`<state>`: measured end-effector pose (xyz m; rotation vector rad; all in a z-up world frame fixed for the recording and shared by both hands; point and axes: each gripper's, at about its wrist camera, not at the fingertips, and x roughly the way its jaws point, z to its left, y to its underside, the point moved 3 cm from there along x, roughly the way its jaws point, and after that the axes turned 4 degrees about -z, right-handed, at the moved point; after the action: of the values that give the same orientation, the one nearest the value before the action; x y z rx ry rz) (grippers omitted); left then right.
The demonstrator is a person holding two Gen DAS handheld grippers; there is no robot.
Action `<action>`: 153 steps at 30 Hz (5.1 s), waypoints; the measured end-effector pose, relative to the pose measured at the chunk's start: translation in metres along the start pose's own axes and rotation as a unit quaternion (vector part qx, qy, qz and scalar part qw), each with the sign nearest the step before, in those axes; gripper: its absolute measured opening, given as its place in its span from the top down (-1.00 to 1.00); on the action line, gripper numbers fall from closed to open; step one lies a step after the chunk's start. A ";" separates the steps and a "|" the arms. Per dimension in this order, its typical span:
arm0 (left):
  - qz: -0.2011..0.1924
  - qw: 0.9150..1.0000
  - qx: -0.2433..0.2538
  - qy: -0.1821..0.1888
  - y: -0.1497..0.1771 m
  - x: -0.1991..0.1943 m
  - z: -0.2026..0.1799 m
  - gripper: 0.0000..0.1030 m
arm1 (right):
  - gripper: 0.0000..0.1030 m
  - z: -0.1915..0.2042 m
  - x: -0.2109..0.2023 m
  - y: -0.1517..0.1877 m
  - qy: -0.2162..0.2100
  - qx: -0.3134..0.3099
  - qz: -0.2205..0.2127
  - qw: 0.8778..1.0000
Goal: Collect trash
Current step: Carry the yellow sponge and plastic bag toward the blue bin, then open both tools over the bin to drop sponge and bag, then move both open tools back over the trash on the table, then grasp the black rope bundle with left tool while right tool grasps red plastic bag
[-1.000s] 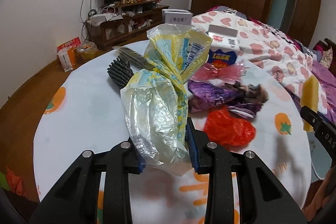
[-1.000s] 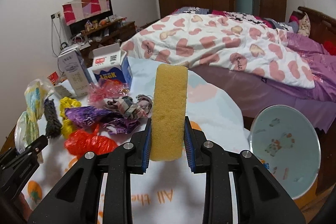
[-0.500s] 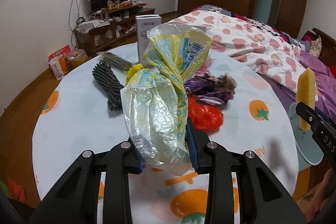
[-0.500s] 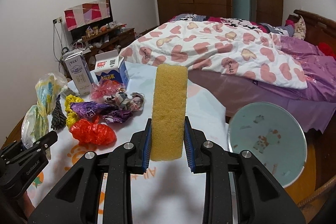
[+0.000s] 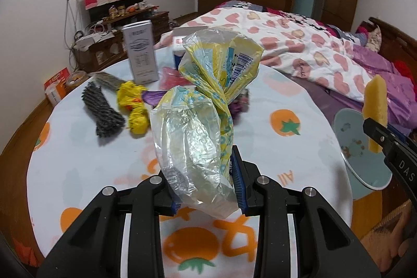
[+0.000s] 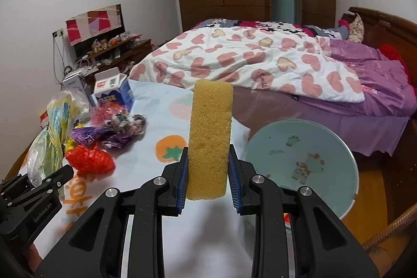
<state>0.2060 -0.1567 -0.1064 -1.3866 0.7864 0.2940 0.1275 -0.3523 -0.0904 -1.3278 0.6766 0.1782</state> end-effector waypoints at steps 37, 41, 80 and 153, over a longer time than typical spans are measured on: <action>0.022 0.987 0.127 0.099 -0.011 0.040 -0.197 0.38 | 0.45 -0.169 0.011 0.031 0.132 0.084 0.029 0.987; 0.032 0.984 0.135 0.110 -0.008 0.049 -0.217 0.38 | 0.45 -0.178 0.019 0.034 0.137 0.088 0.038 0.986; 0.011 0.989 0.124 0.082 -0.017 0.047 -0.203 -0.83 | -0.44 -0.176 0.003 0.020 0.155 0.096 0.002 0.983; 0.029 0.978 -0.152 -0.140 -0.025 0.077 0.187 -0.80 | 0.62 0.133 0.051 -0.015 -0.140 -0.040 0.017 0.989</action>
<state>0.3366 -0.0044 -0.1398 -1.5668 0.5627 0.6621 0.2225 -0.2453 -0.0951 -1.3363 0.4566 0.4144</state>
